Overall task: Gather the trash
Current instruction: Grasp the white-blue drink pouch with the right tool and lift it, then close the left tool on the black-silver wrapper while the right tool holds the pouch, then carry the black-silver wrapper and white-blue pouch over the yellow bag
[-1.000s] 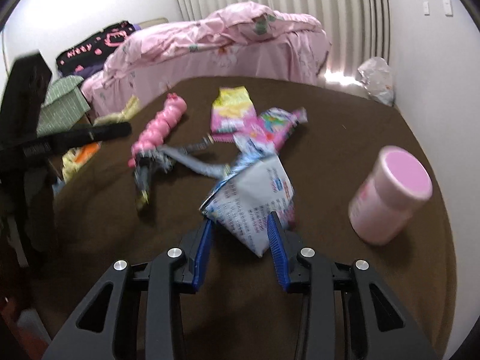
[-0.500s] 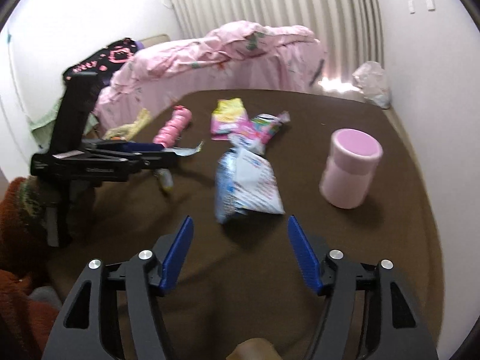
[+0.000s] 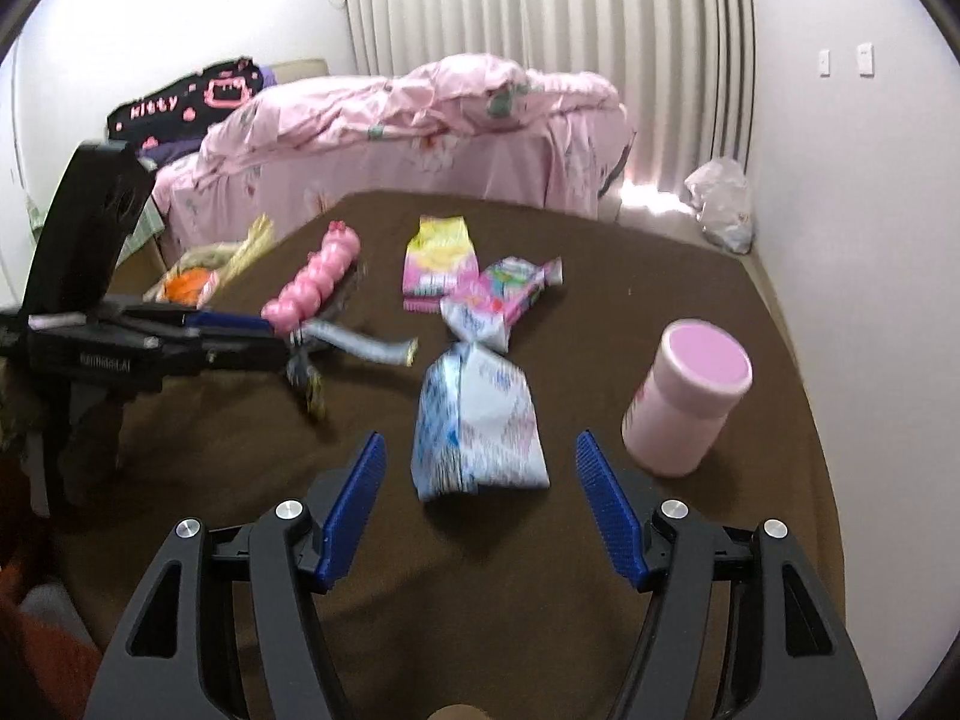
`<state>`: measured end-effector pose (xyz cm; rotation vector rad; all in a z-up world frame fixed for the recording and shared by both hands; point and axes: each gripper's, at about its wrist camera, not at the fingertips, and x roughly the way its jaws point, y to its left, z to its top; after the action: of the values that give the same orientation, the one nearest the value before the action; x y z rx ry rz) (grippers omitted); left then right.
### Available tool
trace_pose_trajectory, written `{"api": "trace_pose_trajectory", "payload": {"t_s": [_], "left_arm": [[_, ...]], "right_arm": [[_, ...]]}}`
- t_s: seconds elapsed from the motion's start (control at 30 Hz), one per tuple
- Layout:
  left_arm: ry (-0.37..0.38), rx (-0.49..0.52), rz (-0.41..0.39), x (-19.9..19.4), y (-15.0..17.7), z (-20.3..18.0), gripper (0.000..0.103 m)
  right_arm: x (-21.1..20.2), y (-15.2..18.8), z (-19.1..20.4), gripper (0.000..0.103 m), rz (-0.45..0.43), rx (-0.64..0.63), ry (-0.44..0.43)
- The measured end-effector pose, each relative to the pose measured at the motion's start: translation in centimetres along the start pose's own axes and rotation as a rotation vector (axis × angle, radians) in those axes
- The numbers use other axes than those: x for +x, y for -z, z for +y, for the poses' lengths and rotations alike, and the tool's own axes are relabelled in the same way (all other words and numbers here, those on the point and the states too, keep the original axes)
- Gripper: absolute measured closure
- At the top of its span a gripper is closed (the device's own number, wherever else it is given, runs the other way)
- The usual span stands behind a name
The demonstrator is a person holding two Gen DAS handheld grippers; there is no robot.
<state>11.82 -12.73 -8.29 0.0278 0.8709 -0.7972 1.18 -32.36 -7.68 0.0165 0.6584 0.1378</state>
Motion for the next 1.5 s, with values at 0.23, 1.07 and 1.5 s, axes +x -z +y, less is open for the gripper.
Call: {"api": "trace_pose_trajectory", "payload": {"t_s": [0.23,1.07,1.5], "left_arm": [[-0.030,-0.056,-0.031,-0.7,0.2,0.7,0.041],[-0.202,-0.111,0.081,2.5,-0.3,0.3,0.078],[-0.193,-0.073,-0.115,-5.2,-0.8,-0.6,0.078]], "right_arm": [[3.2,0.2,1.8,0.056,0.069,-0.087,0.094],[-1.8,1.5,-2.2,0.089,-0.021,0.127,-0.011],[-3.7,-1.4,0.9,0.089,-0.077,0.048,-0.018]]}}
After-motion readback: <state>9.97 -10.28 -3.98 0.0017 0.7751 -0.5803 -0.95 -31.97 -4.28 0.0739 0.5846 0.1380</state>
